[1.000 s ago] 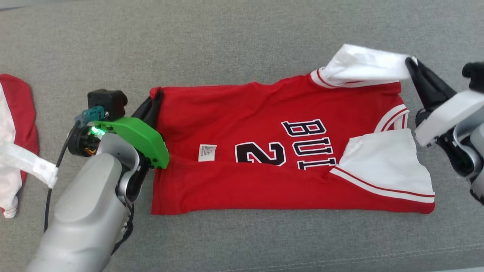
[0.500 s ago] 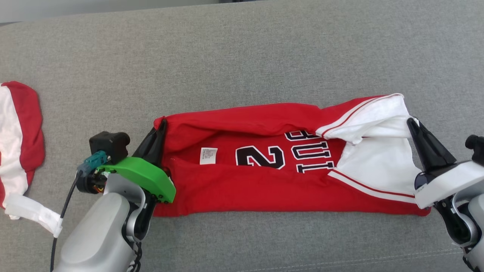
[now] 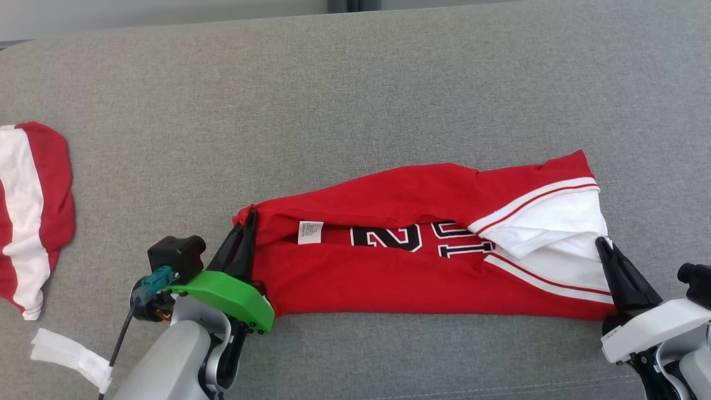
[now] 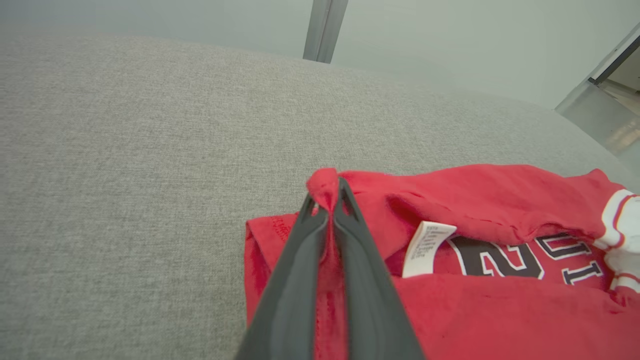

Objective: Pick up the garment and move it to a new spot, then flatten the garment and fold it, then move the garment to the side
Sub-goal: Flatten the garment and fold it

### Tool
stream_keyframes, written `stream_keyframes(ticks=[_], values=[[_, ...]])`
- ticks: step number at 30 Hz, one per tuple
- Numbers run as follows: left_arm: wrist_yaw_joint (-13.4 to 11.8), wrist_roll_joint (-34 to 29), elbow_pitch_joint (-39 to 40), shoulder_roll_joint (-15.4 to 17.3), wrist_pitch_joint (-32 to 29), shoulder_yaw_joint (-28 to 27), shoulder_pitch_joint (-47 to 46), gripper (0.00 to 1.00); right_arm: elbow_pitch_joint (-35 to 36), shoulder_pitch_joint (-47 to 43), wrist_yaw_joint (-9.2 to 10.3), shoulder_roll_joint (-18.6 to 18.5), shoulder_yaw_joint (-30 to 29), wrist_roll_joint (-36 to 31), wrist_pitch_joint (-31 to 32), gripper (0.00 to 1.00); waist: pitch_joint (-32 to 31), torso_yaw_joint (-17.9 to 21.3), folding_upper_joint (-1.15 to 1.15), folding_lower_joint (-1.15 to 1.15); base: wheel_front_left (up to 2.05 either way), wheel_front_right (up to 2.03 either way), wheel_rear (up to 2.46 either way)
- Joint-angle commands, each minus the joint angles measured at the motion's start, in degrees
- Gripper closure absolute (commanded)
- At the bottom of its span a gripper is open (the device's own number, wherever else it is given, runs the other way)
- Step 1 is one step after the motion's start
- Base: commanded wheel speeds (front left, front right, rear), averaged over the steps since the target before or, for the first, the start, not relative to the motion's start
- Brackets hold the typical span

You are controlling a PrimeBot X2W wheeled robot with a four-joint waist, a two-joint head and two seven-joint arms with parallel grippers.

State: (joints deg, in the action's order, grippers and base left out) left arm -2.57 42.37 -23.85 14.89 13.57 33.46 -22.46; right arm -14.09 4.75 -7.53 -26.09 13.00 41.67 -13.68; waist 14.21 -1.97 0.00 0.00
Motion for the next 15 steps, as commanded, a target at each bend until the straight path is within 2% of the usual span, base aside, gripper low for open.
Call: stream_keyframes(ticks=[1, 6, 9, 15], values=[[-0.29, -0.43, 0.26, -0.31, 0.66, -0.68, 0.95, 0.0, 0.45, -0.8, 0.09, 0.1, -0.76, -0.56, 0.21, 0.01, -0.14, -0.04, 0.0, 0.0, 0.0, 0.0, 0.0], [-1.16, -2.25, 1.2, -1.08, 1.65, -3.68, 2.59, 0.0, 1.56, -1.83, 0.08, 0.69, -2.94, -1.52, 0.16, 0.0, -1.03, -0.02, 0.0, 0.0, 0.0, 0.0, 0.0], [-1.65, -5.06, 4.86, -2.25, 1.6, -8.57, 4.56, 0.0, 2.18, -1.84, 0.09, 0.39, -4.25, -2.32, 0.56, 0.0, -1.48, -0.21, 0.0, 0.0, 0.0, 0.0, 0.0], [-0.92, -13.21, 11.33, -5.71, 1.55, -17.77, 9.99, 0.0, 0.19, 1.41, 0.08, -0.08, -6.43, -4.23, 3.48, 0.0, -1.91, -1.16, 0.0, 0.0, 0.0, 0.0, 0.0]])
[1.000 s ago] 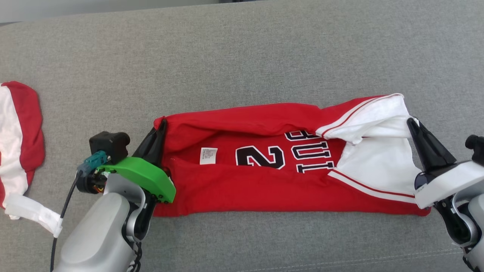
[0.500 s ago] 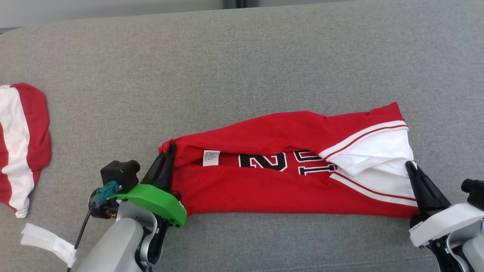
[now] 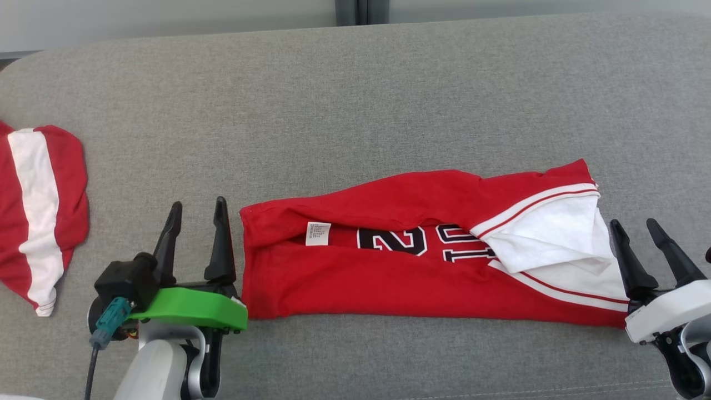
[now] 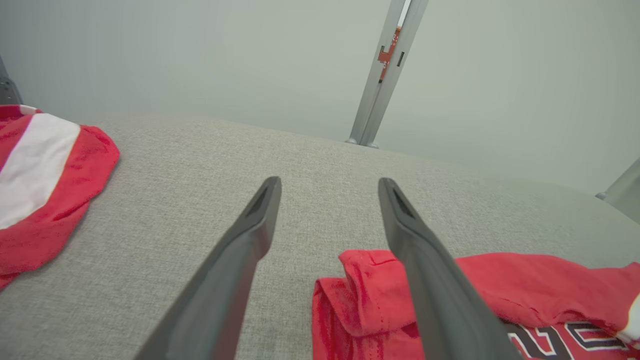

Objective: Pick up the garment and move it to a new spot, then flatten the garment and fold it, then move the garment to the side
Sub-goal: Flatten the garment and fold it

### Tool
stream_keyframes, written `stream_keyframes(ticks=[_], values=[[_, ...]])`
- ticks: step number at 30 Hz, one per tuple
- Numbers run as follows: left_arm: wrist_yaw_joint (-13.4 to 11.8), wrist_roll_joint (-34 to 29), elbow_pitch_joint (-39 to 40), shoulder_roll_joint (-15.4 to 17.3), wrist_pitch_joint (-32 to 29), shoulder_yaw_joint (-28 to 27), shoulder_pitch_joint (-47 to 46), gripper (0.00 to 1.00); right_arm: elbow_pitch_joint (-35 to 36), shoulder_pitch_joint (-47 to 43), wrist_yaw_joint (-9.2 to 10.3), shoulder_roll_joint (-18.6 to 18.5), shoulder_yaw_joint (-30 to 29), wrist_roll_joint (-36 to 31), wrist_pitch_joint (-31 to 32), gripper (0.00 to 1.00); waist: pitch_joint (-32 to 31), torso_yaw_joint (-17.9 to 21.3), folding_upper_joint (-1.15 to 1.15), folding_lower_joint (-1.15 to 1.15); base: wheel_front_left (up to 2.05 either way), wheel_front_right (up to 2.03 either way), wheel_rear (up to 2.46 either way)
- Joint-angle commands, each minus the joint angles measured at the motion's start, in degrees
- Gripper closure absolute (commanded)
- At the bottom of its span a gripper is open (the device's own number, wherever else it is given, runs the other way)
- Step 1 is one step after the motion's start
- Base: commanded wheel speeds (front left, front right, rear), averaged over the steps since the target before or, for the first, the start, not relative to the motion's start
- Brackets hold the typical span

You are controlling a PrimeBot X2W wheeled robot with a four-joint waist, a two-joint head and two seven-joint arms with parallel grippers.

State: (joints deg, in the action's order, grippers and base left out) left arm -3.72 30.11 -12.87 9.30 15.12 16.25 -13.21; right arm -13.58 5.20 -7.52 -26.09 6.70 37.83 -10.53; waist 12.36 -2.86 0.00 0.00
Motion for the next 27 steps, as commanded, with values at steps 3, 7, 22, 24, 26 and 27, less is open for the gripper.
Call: stream_keyframes(ticks=[3, 7, 22, 24, 26, 27], values=[[0.96, -4.53, 2.71, -2.17, 0.0, -4.67, 2.9, 0.0, -2.87, 2.76, 0.08, -0.15, -0.53, -1.57, 2.38, 0.0, 0.02, -0.92, 0.0, 0.0, 0.0, 0.0, 0.0], [2.15, -8.92, 5.29, -4.21, 0.01, -9.34, 4.99, 0.0, -6.94, 5.46, 0.08, 0.27, -0.39, -2.64, 4.5, 0.0, 0.32, -1.78, 0.0, 0.0, 0.0, 0.0, 0.0], [3.87, -16.28, 8.57, -6.37, 0.02, -14.54, 9.27, 0.0, -20.64, 10.63, 0.06, 2.28, 6.22, 1.05, 9.33, 0.59, 1.06, -3.27, 0.0, 0.0, 0.0, 0.0, 0.0], [3.58, -16.18, 8.78, -6.38, 0.02, -14.17, 9.44, 0.0, -21.23, 10.64, 0.02, 2.62, 7.38, 2.84, 9.96, 0.97, 0.93, -3.3, 0.0, 0.0, 0.0, 0.0, 0.0], [3.26, -16.18, 8.93, -6.38, 0.02, -13.87, 9.64, 0.0, -21.65, 10.7, 0.02, 2.56, 8.23, 4.17, 10.16, 1.0, 0.77, -3.27, 0.0, 0.0, 0.0, 0.0, 0.0], [3.15, -16.34, 9.1, -6.38, 0.02, -13.83, 9.67, 0.0, -21.89, 10.82, 0.03, 2.4, 8.61, 4.76, 10.0, 1.0, 0.59, -3.2, 0.0, 0.0, 0.0, 0.0, 0.0]])
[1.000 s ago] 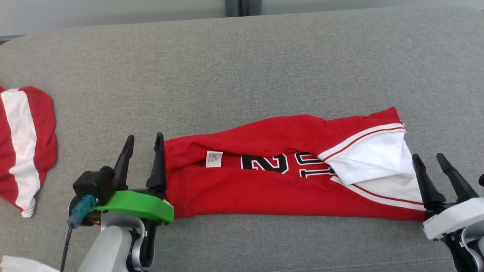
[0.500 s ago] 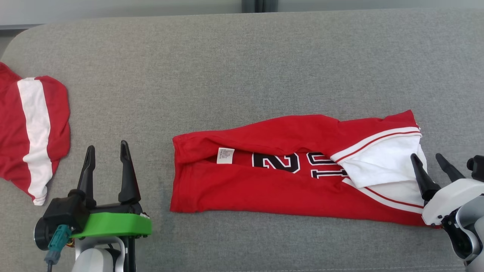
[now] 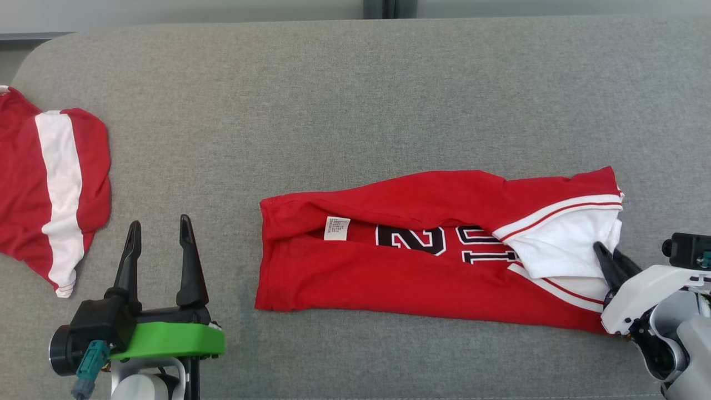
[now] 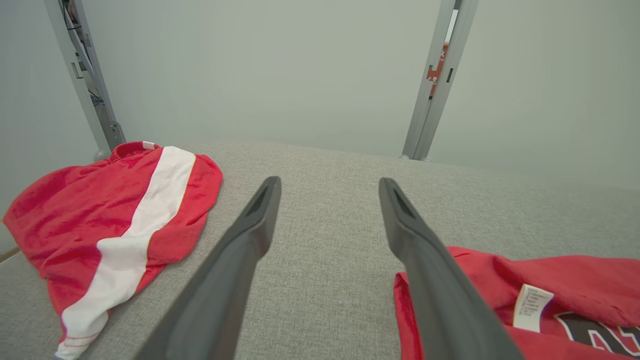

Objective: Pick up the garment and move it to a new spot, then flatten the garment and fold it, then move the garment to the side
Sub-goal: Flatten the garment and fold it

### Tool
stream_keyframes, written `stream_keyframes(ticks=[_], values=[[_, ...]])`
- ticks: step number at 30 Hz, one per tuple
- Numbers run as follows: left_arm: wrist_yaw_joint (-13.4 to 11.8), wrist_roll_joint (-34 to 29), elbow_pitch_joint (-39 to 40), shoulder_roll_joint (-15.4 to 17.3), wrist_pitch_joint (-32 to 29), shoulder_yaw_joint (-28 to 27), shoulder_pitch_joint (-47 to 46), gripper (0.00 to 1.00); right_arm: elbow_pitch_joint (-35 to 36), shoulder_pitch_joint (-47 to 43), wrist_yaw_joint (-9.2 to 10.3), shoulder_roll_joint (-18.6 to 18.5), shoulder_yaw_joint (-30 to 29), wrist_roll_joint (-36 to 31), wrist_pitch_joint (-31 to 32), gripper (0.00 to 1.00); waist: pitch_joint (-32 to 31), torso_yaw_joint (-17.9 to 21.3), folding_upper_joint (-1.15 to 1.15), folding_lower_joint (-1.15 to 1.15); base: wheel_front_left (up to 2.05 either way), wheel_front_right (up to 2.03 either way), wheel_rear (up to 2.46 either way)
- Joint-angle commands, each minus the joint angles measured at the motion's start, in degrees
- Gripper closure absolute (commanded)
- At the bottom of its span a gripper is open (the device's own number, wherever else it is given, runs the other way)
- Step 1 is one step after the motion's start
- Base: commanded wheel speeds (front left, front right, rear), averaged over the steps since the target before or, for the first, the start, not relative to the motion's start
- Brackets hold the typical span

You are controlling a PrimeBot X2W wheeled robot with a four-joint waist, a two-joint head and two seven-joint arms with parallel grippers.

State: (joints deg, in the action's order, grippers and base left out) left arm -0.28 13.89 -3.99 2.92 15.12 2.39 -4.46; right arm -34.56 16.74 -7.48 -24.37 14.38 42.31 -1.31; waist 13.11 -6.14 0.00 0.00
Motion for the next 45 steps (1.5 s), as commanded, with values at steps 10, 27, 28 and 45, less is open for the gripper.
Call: stream_keyframes(ticks=[10, 27, 28, 45], values=[[-0.81, -0.68, 0.6, 0.01, 0.02, 0.19, 2.29, 0.0, -4.47, 0.12, 0.08, -3.77, -0.68, 4.85, -2.81, 1.0, -2.64, 1.17, 0.0, 0.0, 0.0, 0.0, 0.0], [-0.16, -1.03, 0.34, 0.02, 0.02, -1.18, 5.11, 0.0, 0.56, -0.09, 0.04, -8.42, -0.77, 3.74, -5.14, 1.0, -6.34, 3.95, 0.0, 0.0, 0.0, 0.0, 0.0], [-0.16, -0.97, 0.35, 0.02, 0.02, -1.19, 5.23, 0.0, 2.15, -0.16, 0.03, -8.02, -0.37, 3.35, -5.09, 1.0, -6.44, 4.09, 0.0, 0.0, 0.0, 0.0, 0.0], [-0.38, -0.07, 0.25, 0.04, 0.02, -0.23, 4.29, 0.0, 25.91, -1.51, 0.02, 2.7, 5.46, -3.82, 3.42, 1.0, -6.06, 2.81, 0.0, 0.0, 0.0, 0.0, 0.0]])
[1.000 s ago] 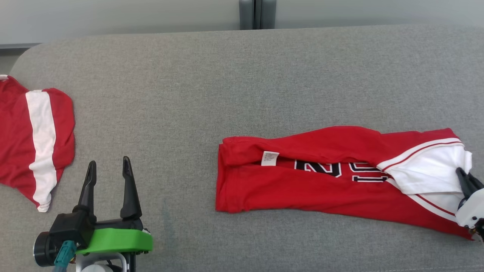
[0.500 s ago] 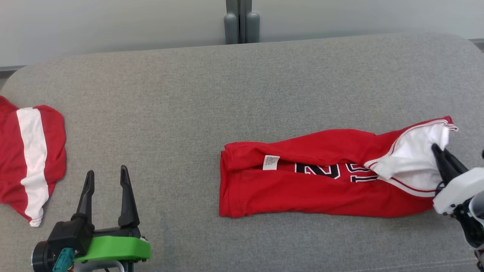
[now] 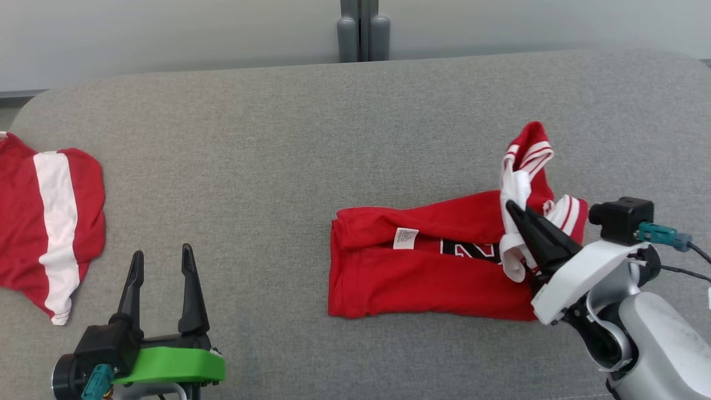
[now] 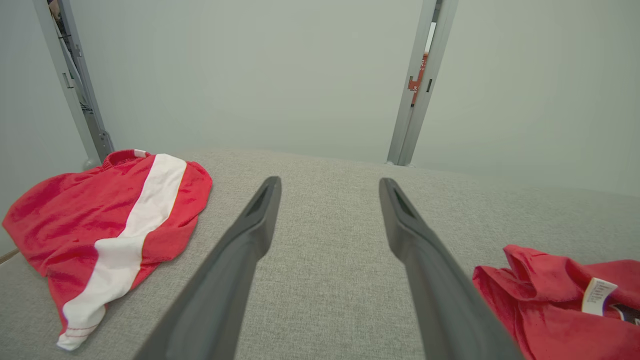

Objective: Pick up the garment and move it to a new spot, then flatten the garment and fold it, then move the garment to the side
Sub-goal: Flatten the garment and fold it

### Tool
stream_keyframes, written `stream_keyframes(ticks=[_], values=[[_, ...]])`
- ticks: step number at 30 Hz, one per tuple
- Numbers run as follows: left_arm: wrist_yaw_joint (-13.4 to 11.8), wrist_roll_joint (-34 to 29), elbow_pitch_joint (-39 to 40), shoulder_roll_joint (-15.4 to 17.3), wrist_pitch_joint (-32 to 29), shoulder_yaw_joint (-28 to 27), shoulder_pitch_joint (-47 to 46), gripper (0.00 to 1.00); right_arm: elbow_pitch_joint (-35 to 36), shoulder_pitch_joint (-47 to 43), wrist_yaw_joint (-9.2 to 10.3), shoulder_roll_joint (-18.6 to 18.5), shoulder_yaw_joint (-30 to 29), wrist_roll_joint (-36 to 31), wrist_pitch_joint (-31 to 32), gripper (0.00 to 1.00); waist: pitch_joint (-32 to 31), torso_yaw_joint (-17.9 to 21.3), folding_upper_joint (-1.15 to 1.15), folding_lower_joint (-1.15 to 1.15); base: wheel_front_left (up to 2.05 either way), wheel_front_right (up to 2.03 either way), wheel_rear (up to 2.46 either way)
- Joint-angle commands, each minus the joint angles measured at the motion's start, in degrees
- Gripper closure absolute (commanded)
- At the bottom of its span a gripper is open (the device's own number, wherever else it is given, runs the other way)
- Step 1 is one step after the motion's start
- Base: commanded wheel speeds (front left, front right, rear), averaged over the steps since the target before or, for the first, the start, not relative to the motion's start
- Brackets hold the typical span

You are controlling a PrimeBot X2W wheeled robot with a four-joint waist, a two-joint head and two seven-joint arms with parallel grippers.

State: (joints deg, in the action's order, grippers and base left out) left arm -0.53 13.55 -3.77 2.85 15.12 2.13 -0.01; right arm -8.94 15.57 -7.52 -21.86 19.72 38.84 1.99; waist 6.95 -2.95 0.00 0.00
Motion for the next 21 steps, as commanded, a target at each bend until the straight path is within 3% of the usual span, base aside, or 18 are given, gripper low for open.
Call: stream_keyframes(ticks=[1, 9, 20, 21], values=[[-0.12, 0.34, -0.04, 0.1, 0.02, 0.1, -0.18, 0.0, 0.69, -0.14, 0.07, 0.72, 0.53, -0.89, 0.48, 1.0, 0.12, -0.64, 0.0, 0.0, 0.0, 0.0, 0.0], [-0.5, 0.85, -0.36, 0.1, 0.02, 1.39, -0.97, 0.0, 0.3, 1.72, 0.07, 7.17, 4.6, -3.47, 2.09, 1.0, 0.57, -2.73, 0.0, 0.0, 0.0, 0.0, 0.0], [-0.91, 2.04, -1.12, 0.1, 0.02, 3.17, -2.49, 0.0, -5.69, 4.75, 0.05, 14.39, 10.24, -4.39, 1.49, 1.0, 1.84, -4.85, 0.0, 0.0, 0.0, 0.0, 0.0], [-0.94, 2.1, -1.17, 0.1, 0.02, 3.31, -2.57, 0.0, -6.33, 4.97, 0.05, 14.58, 10.49, -4.54, 1.2, 0.71, 1.89, -4.95, 0.0, 0.0, 0.0, 0.0, 0.0]])
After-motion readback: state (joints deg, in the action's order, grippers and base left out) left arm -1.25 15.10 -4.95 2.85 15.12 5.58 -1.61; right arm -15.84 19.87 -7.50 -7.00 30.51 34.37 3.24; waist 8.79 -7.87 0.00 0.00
